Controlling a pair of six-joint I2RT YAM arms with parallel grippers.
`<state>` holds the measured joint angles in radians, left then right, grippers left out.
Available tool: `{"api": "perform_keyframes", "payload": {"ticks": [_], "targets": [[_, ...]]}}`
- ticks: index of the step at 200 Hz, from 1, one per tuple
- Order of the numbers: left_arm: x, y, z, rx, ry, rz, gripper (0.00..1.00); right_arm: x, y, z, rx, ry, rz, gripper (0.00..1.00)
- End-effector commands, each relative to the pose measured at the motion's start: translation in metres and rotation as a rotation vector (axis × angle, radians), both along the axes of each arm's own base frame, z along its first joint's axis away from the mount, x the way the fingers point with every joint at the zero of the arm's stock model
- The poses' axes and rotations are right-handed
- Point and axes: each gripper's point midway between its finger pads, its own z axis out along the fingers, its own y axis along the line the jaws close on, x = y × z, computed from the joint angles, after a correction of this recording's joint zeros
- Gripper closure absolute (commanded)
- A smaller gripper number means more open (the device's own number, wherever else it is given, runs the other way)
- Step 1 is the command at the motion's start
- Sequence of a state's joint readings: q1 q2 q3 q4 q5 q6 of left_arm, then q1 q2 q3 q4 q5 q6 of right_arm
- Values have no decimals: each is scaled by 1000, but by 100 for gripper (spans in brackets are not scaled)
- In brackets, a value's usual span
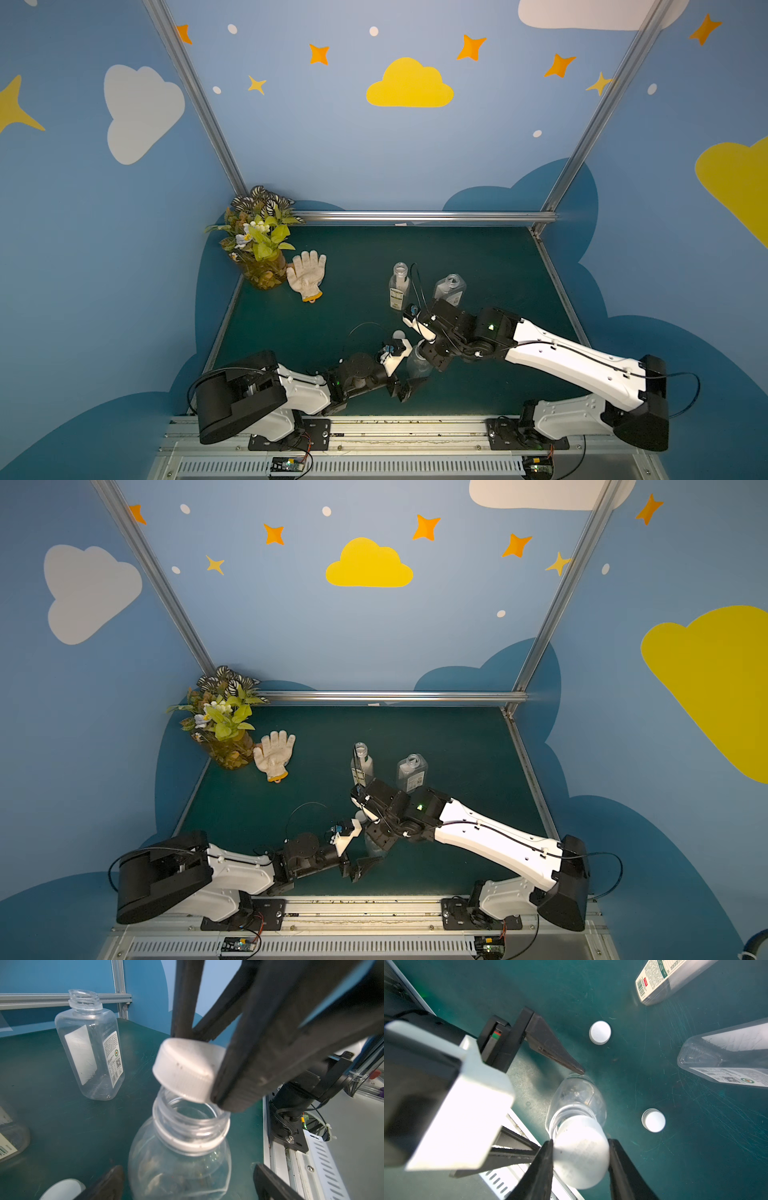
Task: Screw on the bottle caps
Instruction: Screw the bottle cap onto the plastic bottle.
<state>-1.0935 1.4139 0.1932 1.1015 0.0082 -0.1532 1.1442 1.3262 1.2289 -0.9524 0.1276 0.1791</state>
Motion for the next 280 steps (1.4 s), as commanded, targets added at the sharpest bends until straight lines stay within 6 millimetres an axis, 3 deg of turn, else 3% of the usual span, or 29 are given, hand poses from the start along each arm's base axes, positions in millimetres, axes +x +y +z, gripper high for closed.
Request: {"api": "perform_keyframes", "payload": {"ticks": [1,280], "targets": [[1,1,0,-2,-19,8,0,-2,2,5,-8,6,8,62],[10,-1,-9,15,-16,37,1,-7,4,-8,-78,55,25,49]]}}
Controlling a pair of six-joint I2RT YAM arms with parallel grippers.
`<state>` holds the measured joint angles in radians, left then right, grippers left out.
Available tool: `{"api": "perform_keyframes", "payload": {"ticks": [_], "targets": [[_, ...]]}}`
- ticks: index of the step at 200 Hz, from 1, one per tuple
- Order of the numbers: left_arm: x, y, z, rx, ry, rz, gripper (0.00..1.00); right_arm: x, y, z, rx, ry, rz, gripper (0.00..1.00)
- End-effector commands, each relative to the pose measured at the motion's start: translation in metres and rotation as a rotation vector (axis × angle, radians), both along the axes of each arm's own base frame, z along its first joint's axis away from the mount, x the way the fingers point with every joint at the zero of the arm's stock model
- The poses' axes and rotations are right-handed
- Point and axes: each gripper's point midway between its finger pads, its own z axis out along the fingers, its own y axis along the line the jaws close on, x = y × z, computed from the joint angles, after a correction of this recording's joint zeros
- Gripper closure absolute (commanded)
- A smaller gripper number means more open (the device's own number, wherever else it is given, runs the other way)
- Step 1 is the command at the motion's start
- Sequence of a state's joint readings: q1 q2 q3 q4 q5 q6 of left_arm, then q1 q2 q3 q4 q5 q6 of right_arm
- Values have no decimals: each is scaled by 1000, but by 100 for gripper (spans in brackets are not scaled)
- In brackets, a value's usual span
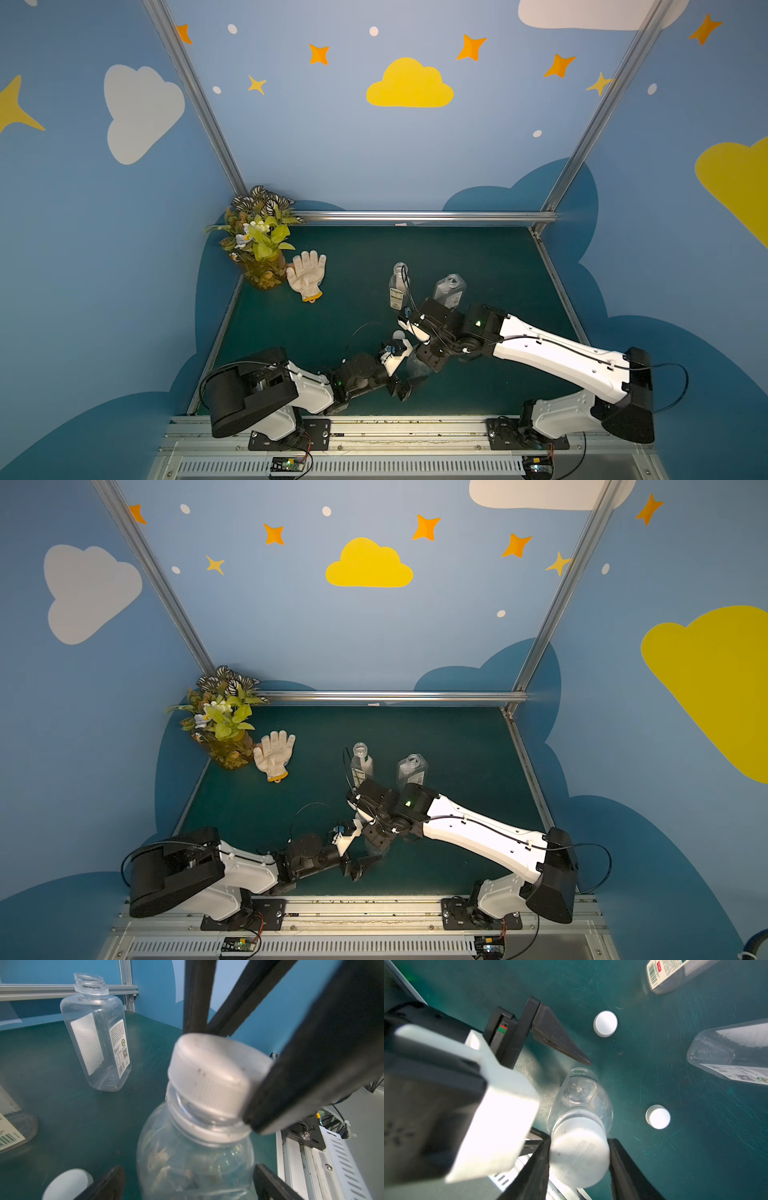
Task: Screw on the bottle caps
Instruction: Screw the bottle cap onto the plastic bottle.
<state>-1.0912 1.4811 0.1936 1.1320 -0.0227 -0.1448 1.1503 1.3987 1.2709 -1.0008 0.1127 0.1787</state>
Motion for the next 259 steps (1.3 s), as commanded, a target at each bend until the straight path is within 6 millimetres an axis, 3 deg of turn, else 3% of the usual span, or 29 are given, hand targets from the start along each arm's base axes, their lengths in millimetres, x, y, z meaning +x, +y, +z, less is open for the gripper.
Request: {"api": "perform_keyframes", "payload": {"ticks": [1,33,81,159,259], "targets": [[3,-2,7,-23,-20,6,1,-4,0,4,-11,11,13,49],[4,-3,6,-26,-16,7,1,-3,2,7,-9,9,14,43],[4,-3,5,-32,-15,4,1,-3,7,28,54,-2,15,30],[5,0,10,-50,-21,11,1,23,-19,59,129,-129,-103,17],[15,-4,26,-61,-85,10,3,36,-27,28,60,-65,-164,12]]}}
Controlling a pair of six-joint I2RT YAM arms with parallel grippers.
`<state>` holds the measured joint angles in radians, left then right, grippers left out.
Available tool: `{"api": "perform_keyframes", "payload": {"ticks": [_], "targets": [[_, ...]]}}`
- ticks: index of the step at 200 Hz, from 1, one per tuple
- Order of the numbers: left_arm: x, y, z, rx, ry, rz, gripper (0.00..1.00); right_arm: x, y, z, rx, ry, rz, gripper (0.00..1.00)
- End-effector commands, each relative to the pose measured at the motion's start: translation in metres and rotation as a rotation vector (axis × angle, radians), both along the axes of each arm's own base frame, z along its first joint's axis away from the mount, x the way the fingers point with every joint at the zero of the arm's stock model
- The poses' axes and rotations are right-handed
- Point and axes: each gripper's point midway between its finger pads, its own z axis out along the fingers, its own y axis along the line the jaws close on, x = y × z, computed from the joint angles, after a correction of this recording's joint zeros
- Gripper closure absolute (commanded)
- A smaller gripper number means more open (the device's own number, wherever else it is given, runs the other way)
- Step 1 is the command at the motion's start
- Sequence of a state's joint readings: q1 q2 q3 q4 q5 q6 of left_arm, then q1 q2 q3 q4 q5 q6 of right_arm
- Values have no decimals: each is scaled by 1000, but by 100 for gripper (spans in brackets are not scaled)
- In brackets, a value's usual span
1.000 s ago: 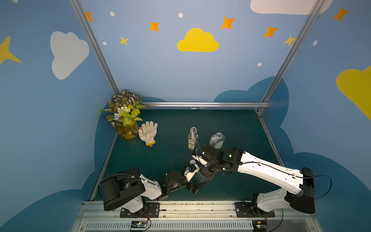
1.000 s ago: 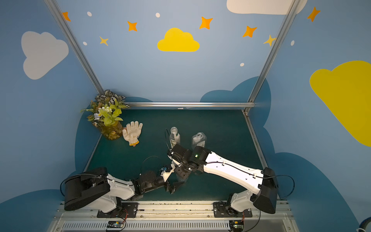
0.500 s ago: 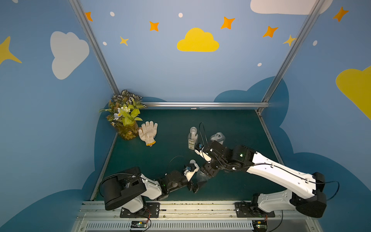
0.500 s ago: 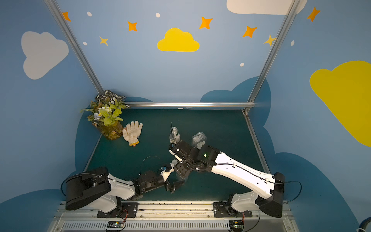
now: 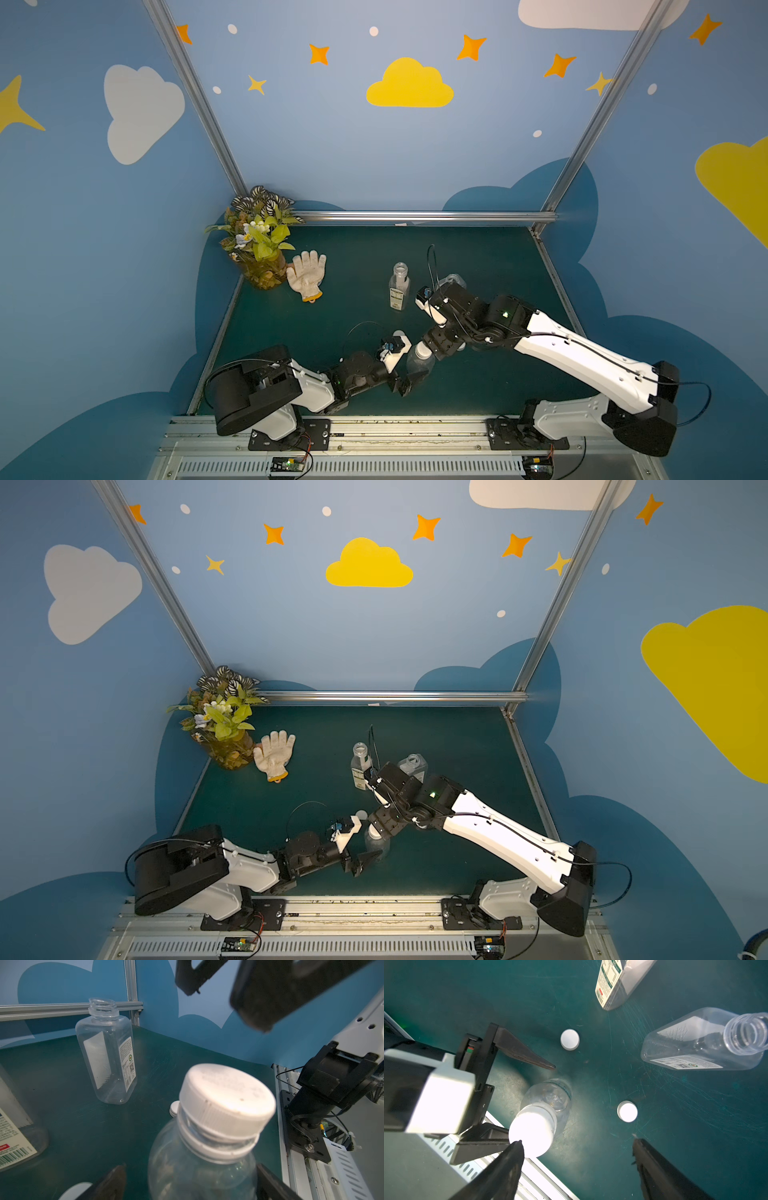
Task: Screw on the bottle caps
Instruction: Screw the bottle cap onto the plastic bottle.
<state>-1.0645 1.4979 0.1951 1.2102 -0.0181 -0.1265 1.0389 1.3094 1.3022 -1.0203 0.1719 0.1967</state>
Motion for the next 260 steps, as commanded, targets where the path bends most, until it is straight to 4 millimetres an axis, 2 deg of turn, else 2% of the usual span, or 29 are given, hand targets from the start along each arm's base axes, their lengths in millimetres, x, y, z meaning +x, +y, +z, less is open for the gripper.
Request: {"api": "perform_keyframes", "payload": {"ticks": [1,27,75,135,207,260], "targets": [[5,-4,12,-11,-40,-7,3,0,1,-7,-7,25,-12,12],[11,-2,14,-28,-39,6,5,0,3,-11,-14,39,-10,12],[7,-7,17,-63,-40,-38,8,-2,4,-20,-31,63,1,12],[3,-6,12,-81,-38,-54,11,-3,3,-17,-23,64,2,13],[5,-3,15,-63,-76,-44,2,-4,-1,-11,-7,49,-12,13],[-4,-9,20,-37,-99,-108,0,-3,-2,-10,-4,42,-15,13]]}}
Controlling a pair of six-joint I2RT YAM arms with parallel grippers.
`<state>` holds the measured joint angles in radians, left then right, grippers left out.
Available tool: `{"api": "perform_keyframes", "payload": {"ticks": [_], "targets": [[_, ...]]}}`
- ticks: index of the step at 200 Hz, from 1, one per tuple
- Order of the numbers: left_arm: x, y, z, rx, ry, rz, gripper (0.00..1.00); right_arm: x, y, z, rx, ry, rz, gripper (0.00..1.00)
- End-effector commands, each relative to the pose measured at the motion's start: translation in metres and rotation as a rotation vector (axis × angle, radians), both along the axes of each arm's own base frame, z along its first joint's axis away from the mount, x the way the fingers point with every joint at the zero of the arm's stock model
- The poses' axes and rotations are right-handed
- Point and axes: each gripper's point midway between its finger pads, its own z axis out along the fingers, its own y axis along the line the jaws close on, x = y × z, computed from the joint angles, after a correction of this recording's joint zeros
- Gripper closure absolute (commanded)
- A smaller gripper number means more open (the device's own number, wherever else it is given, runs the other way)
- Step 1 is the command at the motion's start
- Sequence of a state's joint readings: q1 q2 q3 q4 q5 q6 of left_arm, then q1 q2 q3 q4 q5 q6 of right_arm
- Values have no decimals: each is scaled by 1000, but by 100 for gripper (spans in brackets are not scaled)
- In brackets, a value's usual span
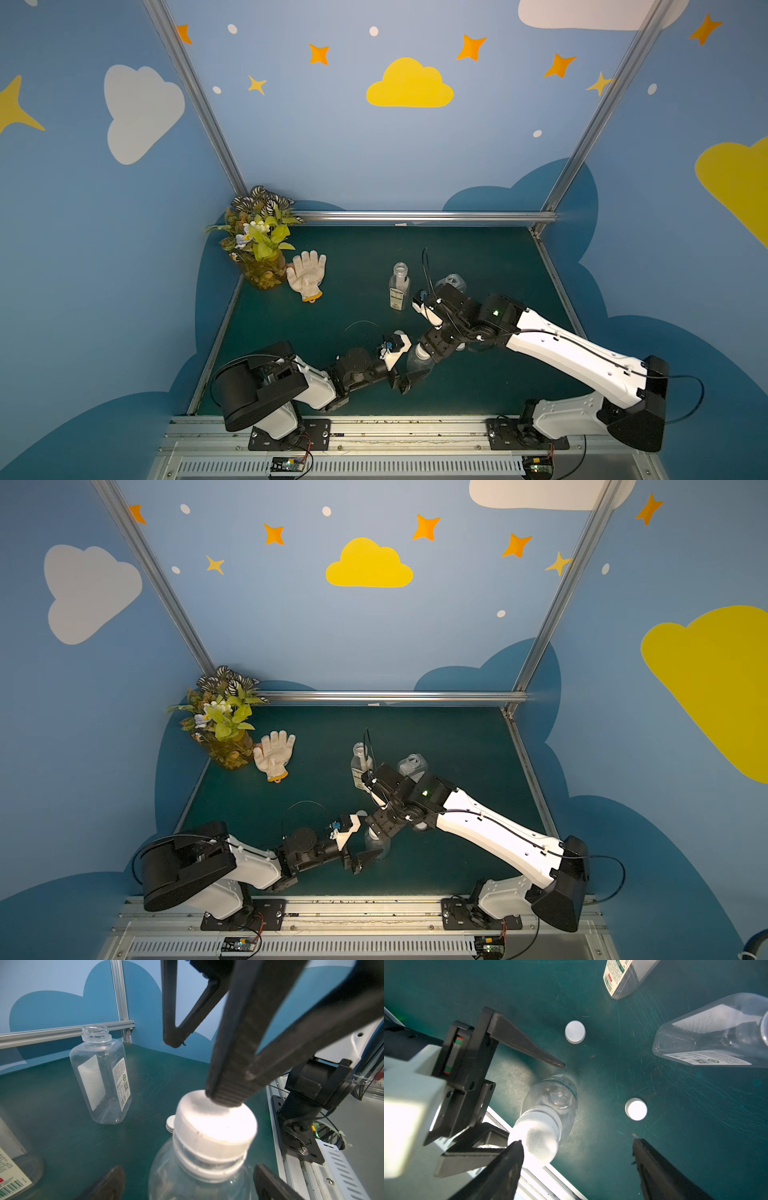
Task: Screw on the bottle caps
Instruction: Screw the bottle cap onto the plastic bottle.
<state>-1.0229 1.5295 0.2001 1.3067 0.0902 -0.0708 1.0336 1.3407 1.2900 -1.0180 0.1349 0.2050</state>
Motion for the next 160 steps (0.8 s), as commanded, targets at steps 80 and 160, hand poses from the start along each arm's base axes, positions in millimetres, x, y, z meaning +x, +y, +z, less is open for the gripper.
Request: {"api": "perform_keyframes", "payload": {"ticks": [80,160], "targets": [[2,-13,8,15,-45,-21,2,1,-6,2,7,-9,-24,13],[4,-13,-1,48,-26,-14,16,1,-7,0,0,-8,-27,13]]}}
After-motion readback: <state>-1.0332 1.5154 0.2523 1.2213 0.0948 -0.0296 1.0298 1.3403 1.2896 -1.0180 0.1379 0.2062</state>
